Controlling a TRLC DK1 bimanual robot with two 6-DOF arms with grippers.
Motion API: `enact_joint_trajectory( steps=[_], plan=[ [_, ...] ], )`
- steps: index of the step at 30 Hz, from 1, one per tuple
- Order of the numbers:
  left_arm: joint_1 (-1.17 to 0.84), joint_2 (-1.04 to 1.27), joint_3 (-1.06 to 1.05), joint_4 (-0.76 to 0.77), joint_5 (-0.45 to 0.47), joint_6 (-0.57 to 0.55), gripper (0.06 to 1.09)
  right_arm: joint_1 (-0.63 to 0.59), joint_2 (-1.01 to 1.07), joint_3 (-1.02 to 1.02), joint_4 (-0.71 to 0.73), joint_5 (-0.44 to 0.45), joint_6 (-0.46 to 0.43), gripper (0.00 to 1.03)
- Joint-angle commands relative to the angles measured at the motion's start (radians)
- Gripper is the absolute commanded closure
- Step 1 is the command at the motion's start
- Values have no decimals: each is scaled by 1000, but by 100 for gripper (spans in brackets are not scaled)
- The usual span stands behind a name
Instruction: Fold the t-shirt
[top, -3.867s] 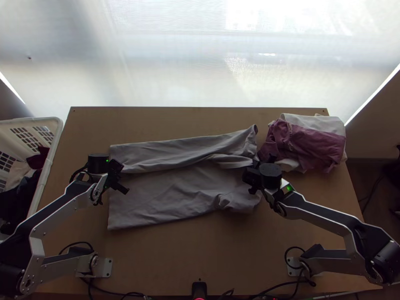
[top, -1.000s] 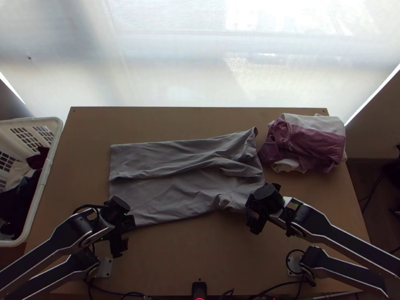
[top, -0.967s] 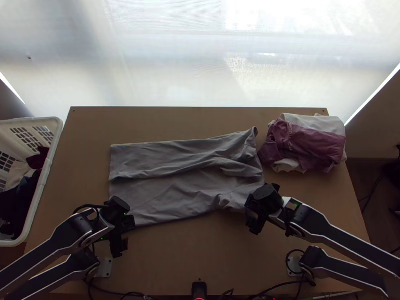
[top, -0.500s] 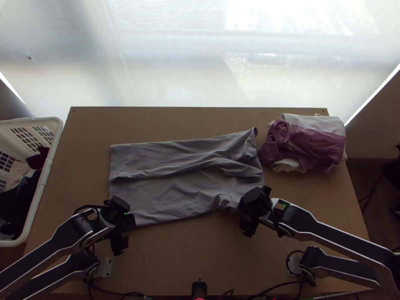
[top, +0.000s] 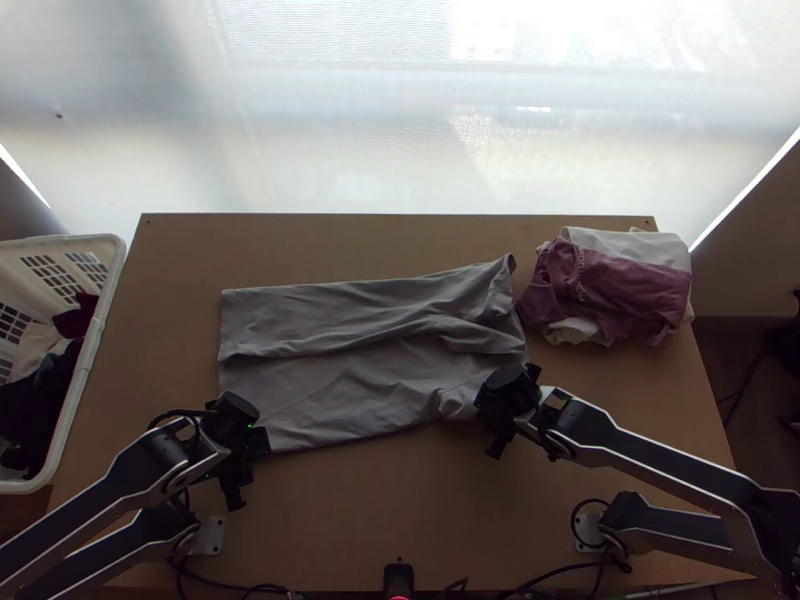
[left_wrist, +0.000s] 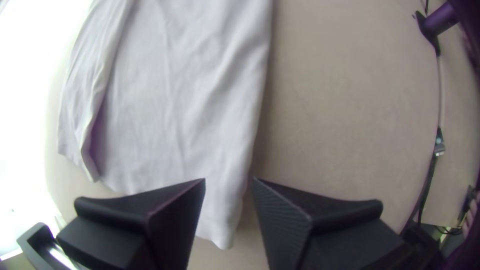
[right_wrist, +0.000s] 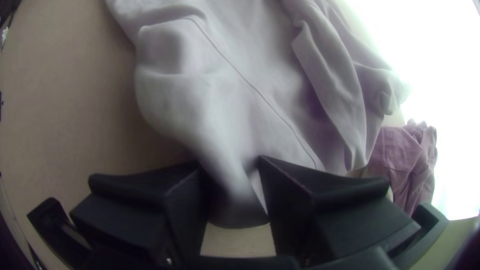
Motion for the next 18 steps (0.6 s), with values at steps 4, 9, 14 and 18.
enact_joint_trajectory(
  steps=[4, 9, 14, 18],
  plan=[
    [61, 23, -9, 18, 23, -4, 96, -11, -3, 7, -6, -72, -21, 99],
    [134, 23, 15, -30, 52, -1, 100, -8, -72, 24, -125, -134, -19, 100],
    [189, 14, 32, -79, 78, 8, 105, -9, -135, 26, -217, -158, -22, 100],
    [192, -18, 57, -133, 88, 11, 105, -9, -187, 18, -266, -164, -33, 100]
  ],
)
